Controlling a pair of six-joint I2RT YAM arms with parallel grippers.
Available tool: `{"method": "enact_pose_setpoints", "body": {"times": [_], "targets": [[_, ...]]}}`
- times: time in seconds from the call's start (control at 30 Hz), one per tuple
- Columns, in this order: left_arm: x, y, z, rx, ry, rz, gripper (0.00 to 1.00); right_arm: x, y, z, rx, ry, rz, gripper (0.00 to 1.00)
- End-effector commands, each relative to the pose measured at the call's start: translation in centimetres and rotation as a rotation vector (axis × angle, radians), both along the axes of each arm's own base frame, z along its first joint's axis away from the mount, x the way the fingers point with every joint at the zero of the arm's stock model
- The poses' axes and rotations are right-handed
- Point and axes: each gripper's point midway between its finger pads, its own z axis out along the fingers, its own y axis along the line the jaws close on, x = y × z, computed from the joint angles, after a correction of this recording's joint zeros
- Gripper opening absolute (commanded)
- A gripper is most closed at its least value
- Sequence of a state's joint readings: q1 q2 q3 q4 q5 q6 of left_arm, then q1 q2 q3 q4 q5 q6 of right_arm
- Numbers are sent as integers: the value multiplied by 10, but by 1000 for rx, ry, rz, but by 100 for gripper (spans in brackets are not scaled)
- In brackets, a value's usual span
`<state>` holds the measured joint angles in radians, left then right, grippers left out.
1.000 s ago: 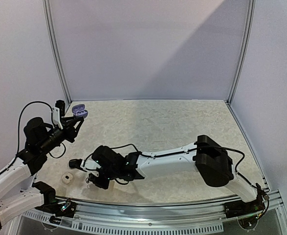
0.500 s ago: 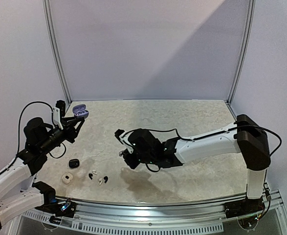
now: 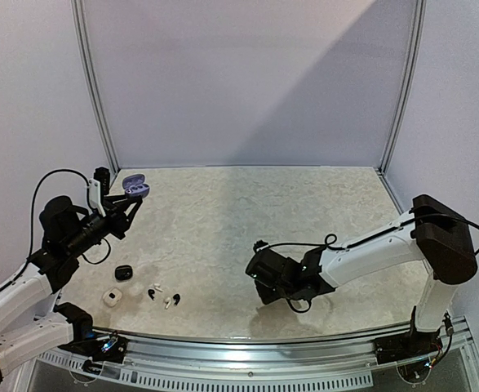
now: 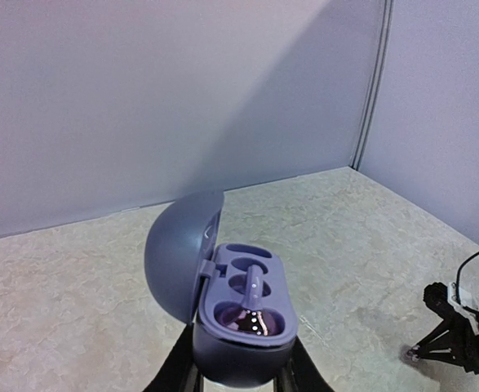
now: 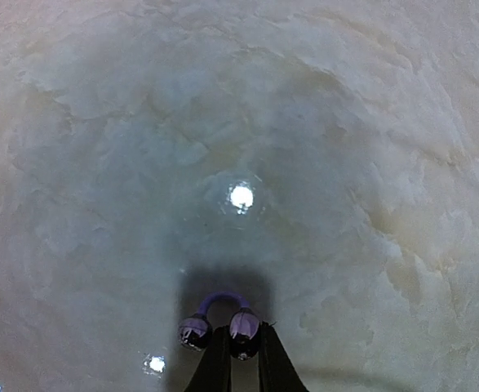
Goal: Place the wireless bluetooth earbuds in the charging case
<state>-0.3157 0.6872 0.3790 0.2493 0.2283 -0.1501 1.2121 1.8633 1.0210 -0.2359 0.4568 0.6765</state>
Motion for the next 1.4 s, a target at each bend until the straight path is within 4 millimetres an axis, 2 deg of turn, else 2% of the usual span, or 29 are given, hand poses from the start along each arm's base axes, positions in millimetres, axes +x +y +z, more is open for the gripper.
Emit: {"method": "enact_pose_setpoints", "body": {"times": [0.0,0.13,0.23,0.33,0.4,0.5,0.57,0.63,0.73,0.87,1.0,1.13,1.37], "targets": [[-1,-2,1,3,-14,-9,0,-8,-13,6,4,30,-78,16],[-1,-2,1,2,-17,-13,0,-15,-16,7,-17,70,-58,27],[-1,-2,2,3,-16,-12,0,-25,-22,11,-57,124,-21,30],[-1,-2,2,1,-15,-13,0,-37,-20,35,-57,177,65,37],[-1,-3,1,-2,-12,-17,0,-41,-18,59,-52,204,165,41],[-1,-4,0,-9,-7,-25,0,-31,-15,93,15,261,305,40],[-1,-6,-1,-12,-4,-31,0,-18,-13,104,75,306,384,39],[0,-6,-2,-10,-2,-31,0,2,-14,109,52,291,478,39],[-2,-8,-4,-2,0,-42,0,33,-11,102,-51,294,598,38],[-3,-11,-5,6,-4,-65,0,49,2,66,-192,360,817,37],[-5,-14,-6,7,-7,-85,0,51,9,38,-238,401,959,37],[-6,-15,-6,6,-13,-93,0,51,14,25,-248,419,1032,34],[-9,-15,-1,-9,-27,-104,0,27,1,9,-250,486,1091,29]]}}
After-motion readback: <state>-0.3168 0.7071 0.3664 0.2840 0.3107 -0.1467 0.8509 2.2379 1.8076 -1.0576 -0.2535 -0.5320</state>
